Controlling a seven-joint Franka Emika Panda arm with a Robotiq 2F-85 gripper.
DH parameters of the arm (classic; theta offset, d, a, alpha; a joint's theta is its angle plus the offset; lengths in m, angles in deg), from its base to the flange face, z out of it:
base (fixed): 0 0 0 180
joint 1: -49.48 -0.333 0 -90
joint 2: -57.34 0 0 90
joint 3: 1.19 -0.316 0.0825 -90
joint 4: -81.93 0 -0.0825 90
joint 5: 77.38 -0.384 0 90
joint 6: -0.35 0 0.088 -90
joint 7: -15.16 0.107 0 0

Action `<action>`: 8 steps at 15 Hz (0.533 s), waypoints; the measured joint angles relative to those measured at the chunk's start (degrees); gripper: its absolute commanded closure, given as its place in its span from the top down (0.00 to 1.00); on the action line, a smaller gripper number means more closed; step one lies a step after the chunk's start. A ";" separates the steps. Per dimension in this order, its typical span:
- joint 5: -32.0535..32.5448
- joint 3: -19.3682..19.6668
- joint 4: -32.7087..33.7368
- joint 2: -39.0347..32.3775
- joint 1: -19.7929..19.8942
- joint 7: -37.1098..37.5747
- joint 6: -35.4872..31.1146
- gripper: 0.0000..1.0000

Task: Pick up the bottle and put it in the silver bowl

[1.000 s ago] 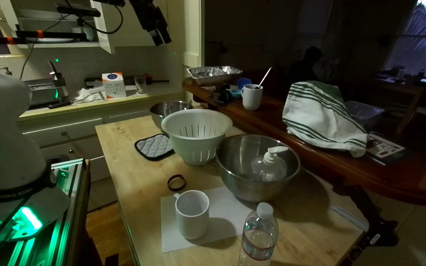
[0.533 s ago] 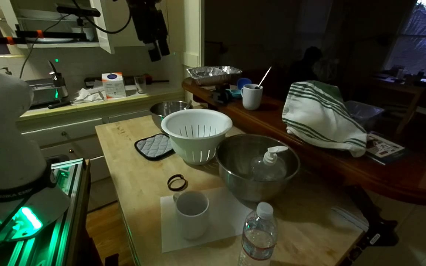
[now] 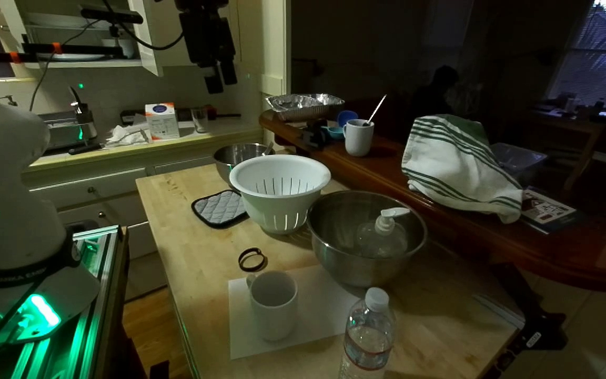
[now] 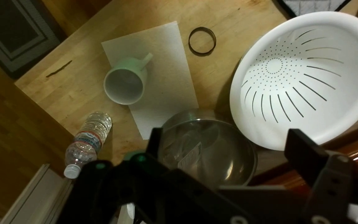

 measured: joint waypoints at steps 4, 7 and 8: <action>3.63 4.03 1.15 -3.32 2.30 -7.65 1.23 1.00; 8.50 10.54 4.54 -9.39 4.97 -17.58 2.11 1.00; 10.08 12.38 6.33 -11.78 5.80 -20.47 2.21 1.00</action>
